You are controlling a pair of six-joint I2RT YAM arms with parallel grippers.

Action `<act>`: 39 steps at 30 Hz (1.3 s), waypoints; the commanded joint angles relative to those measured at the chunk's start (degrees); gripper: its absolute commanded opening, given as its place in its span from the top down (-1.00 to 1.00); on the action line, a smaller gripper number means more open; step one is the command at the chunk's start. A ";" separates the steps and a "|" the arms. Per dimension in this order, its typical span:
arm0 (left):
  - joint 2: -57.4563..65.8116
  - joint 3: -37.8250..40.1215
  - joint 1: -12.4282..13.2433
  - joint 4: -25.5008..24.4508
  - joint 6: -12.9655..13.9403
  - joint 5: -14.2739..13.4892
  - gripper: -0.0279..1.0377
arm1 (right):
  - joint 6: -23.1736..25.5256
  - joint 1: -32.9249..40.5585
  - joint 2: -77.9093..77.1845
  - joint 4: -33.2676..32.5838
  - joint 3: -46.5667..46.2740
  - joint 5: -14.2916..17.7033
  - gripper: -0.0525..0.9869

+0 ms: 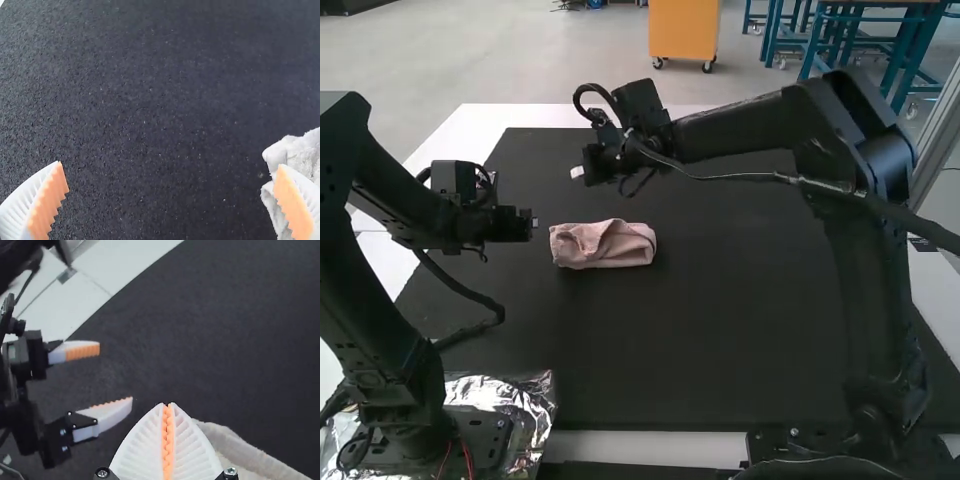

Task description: Fold the towel.

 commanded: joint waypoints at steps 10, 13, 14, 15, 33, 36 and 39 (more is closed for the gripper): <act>-0.74 0.79 0.45 0.34 0.03 -1.96 -0.87 | 0.85 -2.62 4.90 19.06 -11.74 -1.32 0.95; -0.74 0.79 0.45 0.43 0.03 -1.96 -0.87 | 1.21 -2.71 7.01 21.87 -12.00 -1.93 0.95; -0.74 0.79 0.45 0.43 -0.06 -1.96 -0.87 | 1.38 -2.71 7.80 22.58 -12.00 -2.02 0.95; -0.74 0.79 0.45 0.52 -0.06 -1.96 -0.87 | 1.65 -2.71 8.50 23.63 -12.00 -2.20 0.95; -0.74 0.79 0.45 0.87 -0.32 -1.96 -0.87 | 6.30 0.98 16.85 32.16 -12.79 -2.29 0.95; -0.83 0.79 0.45 0.78 -0.32 -1.96 -0.87 | 7.18 1.95 18.43 34.00 -12.70 -2.11 0.95; -0.92 0.88 0.45 0.78 -0.32 -1.96 -0.87 | 7.09 2.13 19.93 34.79 -12.62 -1.85 0.95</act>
